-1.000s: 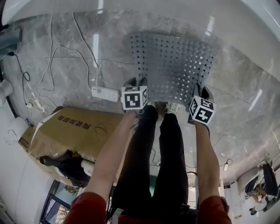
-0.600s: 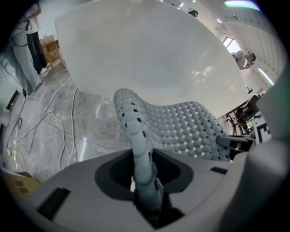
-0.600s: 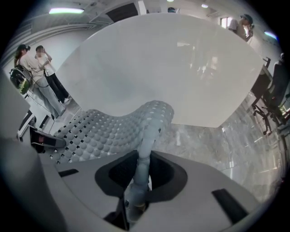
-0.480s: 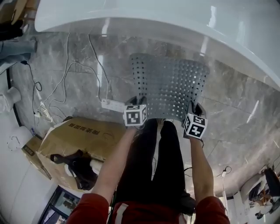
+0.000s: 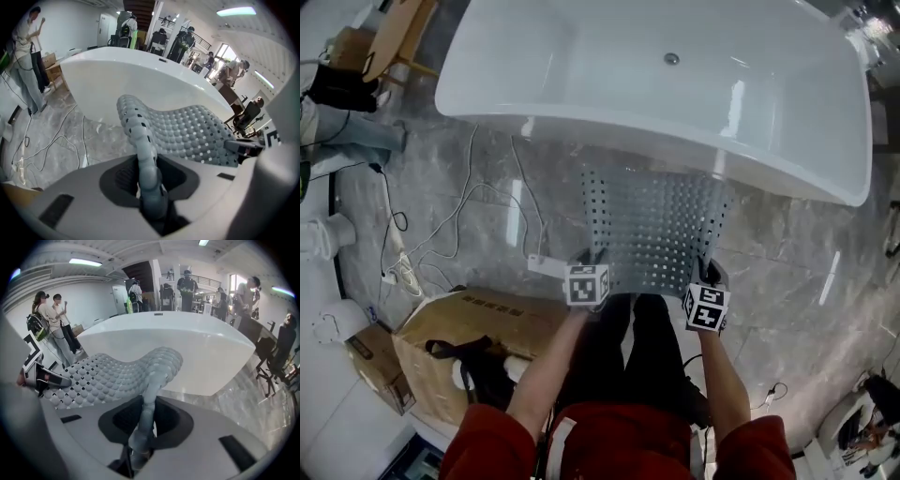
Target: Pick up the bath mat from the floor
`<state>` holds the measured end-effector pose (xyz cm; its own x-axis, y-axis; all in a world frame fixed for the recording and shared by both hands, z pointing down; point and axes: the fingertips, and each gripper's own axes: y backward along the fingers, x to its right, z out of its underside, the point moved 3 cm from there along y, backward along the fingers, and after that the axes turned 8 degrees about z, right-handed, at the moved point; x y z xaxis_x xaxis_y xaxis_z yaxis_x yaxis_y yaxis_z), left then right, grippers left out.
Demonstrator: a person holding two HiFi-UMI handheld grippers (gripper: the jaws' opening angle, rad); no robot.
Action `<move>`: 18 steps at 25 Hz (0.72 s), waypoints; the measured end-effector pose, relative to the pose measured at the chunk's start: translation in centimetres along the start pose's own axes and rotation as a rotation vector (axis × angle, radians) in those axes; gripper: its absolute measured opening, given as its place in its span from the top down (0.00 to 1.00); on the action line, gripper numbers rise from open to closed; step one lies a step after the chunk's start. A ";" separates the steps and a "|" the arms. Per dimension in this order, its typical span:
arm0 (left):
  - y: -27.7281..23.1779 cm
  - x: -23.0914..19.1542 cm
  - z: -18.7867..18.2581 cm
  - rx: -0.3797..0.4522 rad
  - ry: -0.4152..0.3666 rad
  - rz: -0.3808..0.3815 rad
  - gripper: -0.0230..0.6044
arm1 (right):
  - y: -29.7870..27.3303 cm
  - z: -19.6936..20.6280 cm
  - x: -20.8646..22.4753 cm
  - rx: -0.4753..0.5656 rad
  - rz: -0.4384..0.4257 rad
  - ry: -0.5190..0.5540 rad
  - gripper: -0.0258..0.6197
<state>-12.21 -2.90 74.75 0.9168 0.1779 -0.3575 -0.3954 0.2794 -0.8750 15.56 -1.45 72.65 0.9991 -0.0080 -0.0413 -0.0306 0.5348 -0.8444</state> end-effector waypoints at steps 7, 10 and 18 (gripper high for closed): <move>8.4 4.0 -5.3 0.131 -0.078 0.038 0.80 | 8.7 -6.5 1.3 0.129 0.022 -0.037 0.85; 11.9 5.7 -7.7 0.189 -0.114 0.046 0.80 | 12.1 -9.3 2.1 0.193 0.041 -0.049 0.85; 20.8 10.1 -13.6 0.405 -0.179 0.081 0.81 | 19.9 -16.8 3.5 0.413 0.089 -0.047 0.85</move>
<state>-10.37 -8.17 48.49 0.8722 0.3650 -0.3257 -0.4878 0.5983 -0.6356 17.99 -5.01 46.71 0.9936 0.0867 -0.0719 -0.1121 0.8251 -0.5537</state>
